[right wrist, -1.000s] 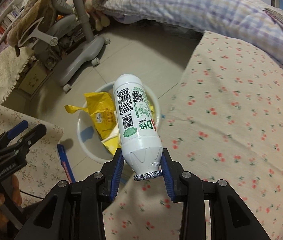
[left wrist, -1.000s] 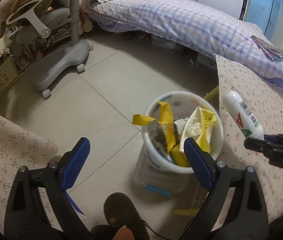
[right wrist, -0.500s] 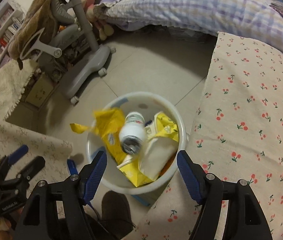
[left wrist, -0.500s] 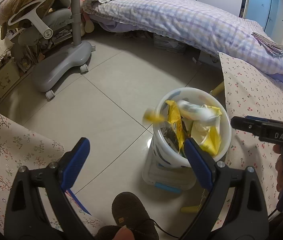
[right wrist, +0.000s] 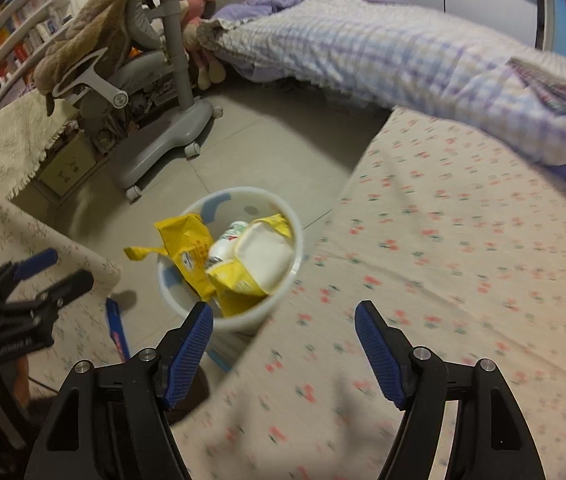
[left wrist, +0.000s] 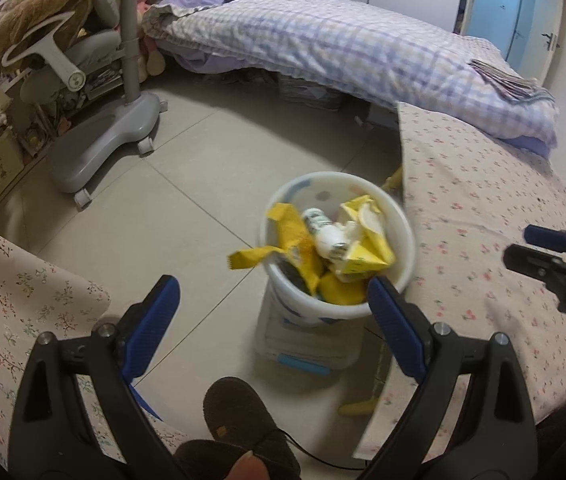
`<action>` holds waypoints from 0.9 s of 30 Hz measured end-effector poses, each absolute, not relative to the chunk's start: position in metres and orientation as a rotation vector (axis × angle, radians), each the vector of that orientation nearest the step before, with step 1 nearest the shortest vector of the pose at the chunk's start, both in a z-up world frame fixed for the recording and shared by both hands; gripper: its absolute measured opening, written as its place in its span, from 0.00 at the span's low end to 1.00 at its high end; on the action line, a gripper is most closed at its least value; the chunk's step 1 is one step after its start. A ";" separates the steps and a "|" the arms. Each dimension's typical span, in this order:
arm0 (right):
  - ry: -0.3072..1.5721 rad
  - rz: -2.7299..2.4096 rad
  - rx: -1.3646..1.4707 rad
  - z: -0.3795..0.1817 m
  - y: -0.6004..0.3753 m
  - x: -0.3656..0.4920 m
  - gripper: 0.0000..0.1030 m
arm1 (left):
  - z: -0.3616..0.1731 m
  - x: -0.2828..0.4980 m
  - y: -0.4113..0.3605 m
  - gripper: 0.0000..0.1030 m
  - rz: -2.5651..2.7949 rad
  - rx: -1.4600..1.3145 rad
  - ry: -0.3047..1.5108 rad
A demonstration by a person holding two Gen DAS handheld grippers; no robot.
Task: Collect trash
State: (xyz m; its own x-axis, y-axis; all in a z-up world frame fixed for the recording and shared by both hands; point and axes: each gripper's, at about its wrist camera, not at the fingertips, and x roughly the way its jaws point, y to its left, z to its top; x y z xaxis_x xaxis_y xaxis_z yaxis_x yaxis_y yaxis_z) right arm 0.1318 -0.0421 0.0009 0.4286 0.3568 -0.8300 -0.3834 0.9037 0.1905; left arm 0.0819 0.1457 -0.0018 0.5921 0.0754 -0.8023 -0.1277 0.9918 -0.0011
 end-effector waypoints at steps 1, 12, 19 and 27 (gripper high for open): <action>1.016 0.453 -0.036 0.004 -0.049 0.124 0.77 | -0.001 0.080 0.141 0.93 0.113 -0.053 0.926; 0.943 0.306 -0.066 0.026 -0.122 0.058 0.91 | 0.016 0.036 0.083 0.98 0.053 0.018 0.866; 0.835 0.157 -0.063 0.057 -0.155 0.008 0.91 | 0.039 0.003 0.050 0.98 0.011 0.020 0.779; 0.624 0.000 -0.024 0.061 -0.172 -0.043 0.95 | 0.045 -0.005 0.033 0.98 -0.009 -0.023 0.726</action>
State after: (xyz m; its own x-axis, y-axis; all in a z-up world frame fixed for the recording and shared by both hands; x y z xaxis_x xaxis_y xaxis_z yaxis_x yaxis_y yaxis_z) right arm -0.0434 -0.1722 0.0614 0.8117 -0.0069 -0.5840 -0.0074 0.9997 -0.0220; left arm -0.0054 0.0326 0.0453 0.7476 -0.0164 -0.6640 0.0005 0.9997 -0.0241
